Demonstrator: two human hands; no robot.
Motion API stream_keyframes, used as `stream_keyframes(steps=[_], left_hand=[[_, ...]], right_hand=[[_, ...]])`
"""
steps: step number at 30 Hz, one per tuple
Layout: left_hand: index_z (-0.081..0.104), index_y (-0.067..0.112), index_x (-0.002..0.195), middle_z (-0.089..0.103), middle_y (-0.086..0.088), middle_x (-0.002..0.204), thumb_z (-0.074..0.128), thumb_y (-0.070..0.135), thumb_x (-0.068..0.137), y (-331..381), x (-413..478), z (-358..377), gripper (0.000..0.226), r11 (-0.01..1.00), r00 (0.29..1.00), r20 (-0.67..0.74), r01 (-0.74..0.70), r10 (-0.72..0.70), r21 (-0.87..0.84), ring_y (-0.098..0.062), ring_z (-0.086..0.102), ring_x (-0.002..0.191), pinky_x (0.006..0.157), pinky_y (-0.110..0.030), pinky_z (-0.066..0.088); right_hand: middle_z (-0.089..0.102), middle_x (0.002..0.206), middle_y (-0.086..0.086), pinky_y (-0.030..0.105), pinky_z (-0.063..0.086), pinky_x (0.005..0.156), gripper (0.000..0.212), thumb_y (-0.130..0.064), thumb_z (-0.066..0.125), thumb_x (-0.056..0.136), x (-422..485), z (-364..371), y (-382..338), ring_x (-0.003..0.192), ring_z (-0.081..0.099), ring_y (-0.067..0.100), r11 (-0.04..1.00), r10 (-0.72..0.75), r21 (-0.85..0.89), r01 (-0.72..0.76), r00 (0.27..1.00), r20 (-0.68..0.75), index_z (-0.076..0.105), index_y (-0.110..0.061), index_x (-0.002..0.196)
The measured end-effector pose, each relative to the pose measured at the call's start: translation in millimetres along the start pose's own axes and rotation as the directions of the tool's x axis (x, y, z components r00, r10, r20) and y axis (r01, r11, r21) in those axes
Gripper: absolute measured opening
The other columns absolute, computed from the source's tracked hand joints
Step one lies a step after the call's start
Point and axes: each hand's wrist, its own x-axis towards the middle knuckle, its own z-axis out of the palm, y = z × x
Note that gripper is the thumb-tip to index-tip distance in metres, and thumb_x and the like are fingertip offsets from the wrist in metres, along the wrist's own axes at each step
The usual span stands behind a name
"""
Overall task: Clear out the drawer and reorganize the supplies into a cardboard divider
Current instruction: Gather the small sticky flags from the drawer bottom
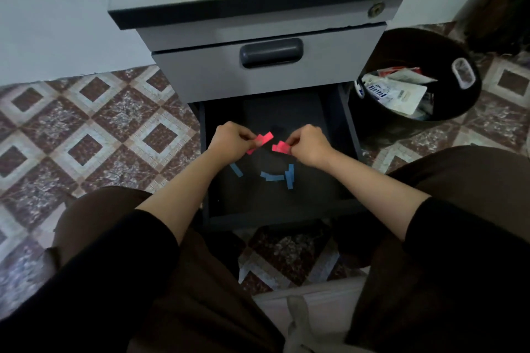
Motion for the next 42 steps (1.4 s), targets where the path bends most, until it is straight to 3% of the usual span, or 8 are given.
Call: stream_keyframes(steps=[3,7,15,23,29,32,35,42], left_hand=[[0.069,0.005,0.099,0.065,-0.005,0.085,0.069,0.014,0.083,6.7,-0.8,-8.6,0.019,0.994,1.000,-0.021,0.000,-0.002,-0.113,-0.008,0.057,0.068,0.075,-0.023,0.050],[0.060,0.011,0.088,0.068,-0.004,0.085,0.060,0.012,0.089,12.5,-1.7,-20.2,0.002,0.981,0.998,0.069,0.001,0.013,-0.194,-0.008,0.062,0.072,0.062,-0.018,0.049],[0.069,0.009,0.098,0.068,0.000,0.073,0.065,0.016,0.086,16.2,5.9,-16.0,0.014,0.971,0.993,0.096,-0.042,0.067,-0.237,0.004,0.059,0.052,0.052,-0.007,0.043],[0.064,0.006,0.110,0.068,-0.001,0.082,0.054,0.007,0.092,42.8,22.5,-8.6,0.020,0.964,0.985,0.156,-0.028,0.071,-0.263,-0.004,0.062,0.071,0.068,-0.013,0.052],[0.066,0.008,0.098,0.067,-0.001,0.079,0.065,0.007,0.083,57.1,25.5,-12.0,0.015,0.959,0.987,0.128,-0.055,0.093,-0.278,-0.005,0.063,0.068,0.062,-0.009,0.051],[0.068,0.022,0.085,0.066,0.006,0.079,0.069,0.017,0.081,64.0,25.3,-17.2,0.006,0.964,0.992,0.066,-0.091,0.111,-0.251,-0.002,0.062,0.071,0.061,-0.006,0.049],[0.063,0.034,0.073,0.063,0.015,0.076,0.070,0.023,0.079,65.7,23.6,-21.5,0.014,0.974,0.991,0.016,-0.124,0.129,-0.192,0.002,0.058,0.073,0.059,-0.007,0.045],[0.067,0.023,0.076,0.067,0.006,0.074,0.075,0.020,0.073,66.5,21.7,-21.1,0.008,0.959,0.990,-0.021,-0.142,0.141,-0.245,-0.002,0.062,0.069,0.068,-0.012,0.050]], right_hand=[[0.063,0.075,0.008,0.017,0.049,0.046,0.016,0.001,0.052,0.090,-5.2,-18.8,-12.6,0.055,0.058,0.012,0.988,0.043,0.146,-0.051,0.997,0.059,0.064,-0.003,0.099],[0.066,0.074,0.006,0.015,0.045,0.041,0.009,-0.001,0.055,0.090,-7.3,-47.5,-25.9,0.052,0.059,0.011,0.989,-0.016,0.151,0.003,0.996,0.083,0.062,-0.006,0.088],[0.064,0.065,0.008,0.017,0.053,0.049,0.014,0.004,0.065,0.082,1.8,-53.7,-15.0,0.043,0.060,0.006,0.980,-0.028,0.197,0.014,0.997,0.068,0.070,0.001,0.095],[0.064,0.072,0.009,0.019,0.056,0.059,0.018,0.003,0.051,0.091,21.3,-45.0,-21.4,0.058,0.062,0.011,0.990,0.039,0.129,-0.057,0.989,0.140,0.065,0.005,0.101],[0.067,0.076,0.013,0.021,0.054,0.053,0.009,-0.001,0.065,0.083,21.0,-58.4,-30.2,0.052,0.063,0.012,0.914,-0.015,0.406,-0.020,0.996,0.084,0.065,-0.006,0.090],[0.067,0.074,0.013,0.020,0.056,0.054,0.019,0.010,0.060,0.083,19.0,-70.3,-29.5,0.051,0.065,0.011,0.874,-0.053,0.485,-0.004,0.993,0.104,0.066,-0.008,0.080],[0.068,0.077,0.015,0.021,0.058,0.059,0.018,0.011,0.059,0.082,18.7,-79.3,-26.7,0.056,0.067,0.013,0.834,-0.085,0.552,-0.008,0.986,0.143,0.069,-0.004,0.084],[0.070,0.072,0.013,0.020,0.058,0.060,0.017,0.011,0.060,0.081,17.1,-86.5,-24.7,0.061,0.070,0.015,0.753,-0.102,0.656,-0.045,0.978,0.184,0.068,-0.001,0.088]])
